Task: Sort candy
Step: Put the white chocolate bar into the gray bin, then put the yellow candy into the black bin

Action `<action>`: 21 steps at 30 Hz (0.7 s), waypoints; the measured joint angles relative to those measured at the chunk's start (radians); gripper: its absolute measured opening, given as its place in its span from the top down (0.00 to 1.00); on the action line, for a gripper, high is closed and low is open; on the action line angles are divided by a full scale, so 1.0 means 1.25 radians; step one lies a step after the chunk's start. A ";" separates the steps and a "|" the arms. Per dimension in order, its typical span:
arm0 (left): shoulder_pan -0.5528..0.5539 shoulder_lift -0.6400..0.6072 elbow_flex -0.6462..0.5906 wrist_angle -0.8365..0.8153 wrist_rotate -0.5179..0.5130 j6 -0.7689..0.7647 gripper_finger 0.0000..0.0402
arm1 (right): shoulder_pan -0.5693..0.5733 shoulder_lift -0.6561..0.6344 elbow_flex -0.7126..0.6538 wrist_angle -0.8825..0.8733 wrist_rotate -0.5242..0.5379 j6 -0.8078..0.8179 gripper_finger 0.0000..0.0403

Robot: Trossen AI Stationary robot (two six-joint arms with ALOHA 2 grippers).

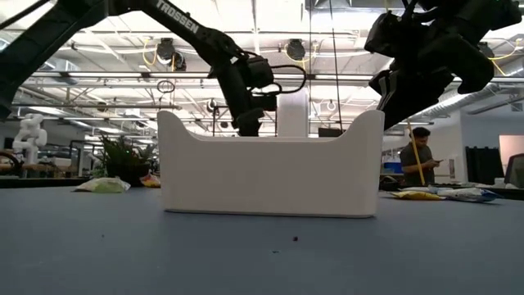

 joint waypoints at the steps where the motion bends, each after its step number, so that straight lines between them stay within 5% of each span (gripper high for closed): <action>1: 0.000 0.000 0.000 0.003 0.000 0.000 0.95 | 0.000 0.000 0.000 0.000 0.000 0.000 1.00; 11: -0.002 -0.006 0.001 -0.019 -0.003 -0.002 0.82 | 0.000 0.000 0.000 0.000 -0.003 0.000 1.00; 21: -0.012 -0.030 0.000 -0.047 -0.049 -0.001 0.82 | 0.000 0.000 0.000 -0.020 -0.003 0.003 1.00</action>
